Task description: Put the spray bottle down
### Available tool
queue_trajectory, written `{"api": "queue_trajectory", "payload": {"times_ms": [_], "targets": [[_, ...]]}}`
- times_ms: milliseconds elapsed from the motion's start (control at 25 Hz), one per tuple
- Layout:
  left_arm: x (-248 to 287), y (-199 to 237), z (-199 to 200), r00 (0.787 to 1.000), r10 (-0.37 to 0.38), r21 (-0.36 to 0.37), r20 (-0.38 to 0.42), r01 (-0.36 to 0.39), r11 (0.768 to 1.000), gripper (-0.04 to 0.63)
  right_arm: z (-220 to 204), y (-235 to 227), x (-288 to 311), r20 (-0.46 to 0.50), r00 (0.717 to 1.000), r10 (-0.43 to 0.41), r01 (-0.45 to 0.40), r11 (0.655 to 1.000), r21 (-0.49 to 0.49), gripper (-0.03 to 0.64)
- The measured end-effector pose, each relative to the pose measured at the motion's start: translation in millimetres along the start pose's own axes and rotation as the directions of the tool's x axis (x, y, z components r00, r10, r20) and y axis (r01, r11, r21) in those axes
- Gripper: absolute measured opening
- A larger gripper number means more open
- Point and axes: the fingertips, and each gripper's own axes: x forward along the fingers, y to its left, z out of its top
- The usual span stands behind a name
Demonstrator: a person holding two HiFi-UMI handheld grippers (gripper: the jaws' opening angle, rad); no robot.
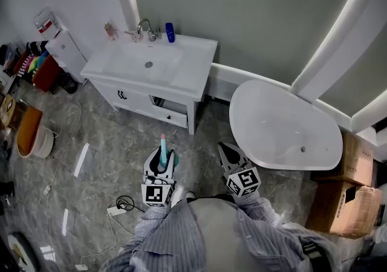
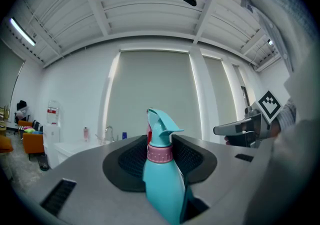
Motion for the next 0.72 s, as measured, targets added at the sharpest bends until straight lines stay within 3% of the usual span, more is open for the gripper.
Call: {"api": "queue_trajectory", "payload": {"times_ms": [720], "targets": [[16, 70, 8, 0.999, -0.034, 0.001, 0.028, 0.034, 0.999, 0.144, -1, 28, 51, -0.008, 0.998, -0.060, 0.060, 0.998, 0.007, 0.015]]}}
